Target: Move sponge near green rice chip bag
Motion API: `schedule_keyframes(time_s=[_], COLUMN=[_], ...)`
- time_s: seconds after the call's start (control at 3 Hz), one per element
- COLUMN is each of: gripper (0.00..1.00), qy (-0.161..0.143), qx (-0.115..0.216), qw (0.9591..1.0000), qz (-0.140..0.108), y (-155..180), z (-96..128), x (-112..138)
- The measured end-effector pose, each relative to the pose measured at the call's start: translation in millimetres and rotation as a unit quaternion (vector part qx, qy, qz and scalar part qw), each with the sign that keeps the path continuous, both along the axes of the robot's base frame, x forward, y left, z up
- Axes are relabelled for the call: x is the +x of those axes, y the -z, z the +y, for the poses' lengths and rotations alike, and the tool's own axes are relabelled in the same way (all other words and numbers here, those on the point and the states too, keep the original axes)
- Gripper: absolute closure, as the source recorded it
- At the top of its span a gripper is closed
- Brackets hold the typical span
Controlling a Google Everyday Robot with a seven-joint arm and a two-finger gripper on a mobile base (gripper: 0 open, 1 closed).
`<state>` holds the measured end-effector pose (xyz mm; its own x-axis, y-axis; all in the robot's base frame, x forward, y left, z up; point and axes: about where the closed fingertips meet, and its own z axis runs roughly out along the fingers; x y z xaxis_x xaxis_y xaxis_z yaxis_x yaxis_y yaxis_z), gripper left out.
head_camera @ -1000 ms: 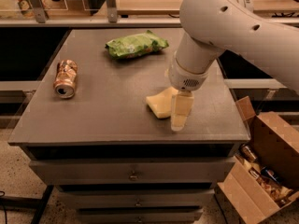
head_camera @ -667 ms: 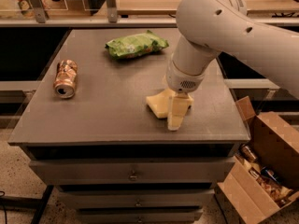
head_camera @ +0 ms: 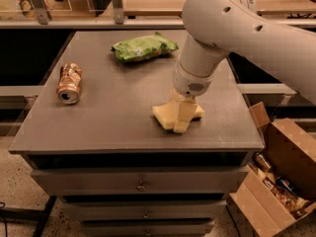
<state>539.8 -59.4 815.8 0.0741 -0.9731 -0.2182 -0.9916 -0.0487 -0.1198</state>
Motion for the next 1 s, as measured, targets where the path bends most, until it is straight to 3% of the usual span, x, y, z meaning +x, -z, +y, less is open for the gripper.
schedule_keyframes(time_s=[0.33, 0.67, 1.0], gripper=[0.87, 1.0, 1.0], qy=[0.0, -0.001, -0.004], qx=[0.0, 0.0, 0.001], qw=[1.0, 1.0, 0.9995], qz=[0.0, 0.0, -0.03], y=[-3.3, -3.0, -14.9], z=[0.0, 0.6, 4.4], x=[0.0, -0.4, 7.6])
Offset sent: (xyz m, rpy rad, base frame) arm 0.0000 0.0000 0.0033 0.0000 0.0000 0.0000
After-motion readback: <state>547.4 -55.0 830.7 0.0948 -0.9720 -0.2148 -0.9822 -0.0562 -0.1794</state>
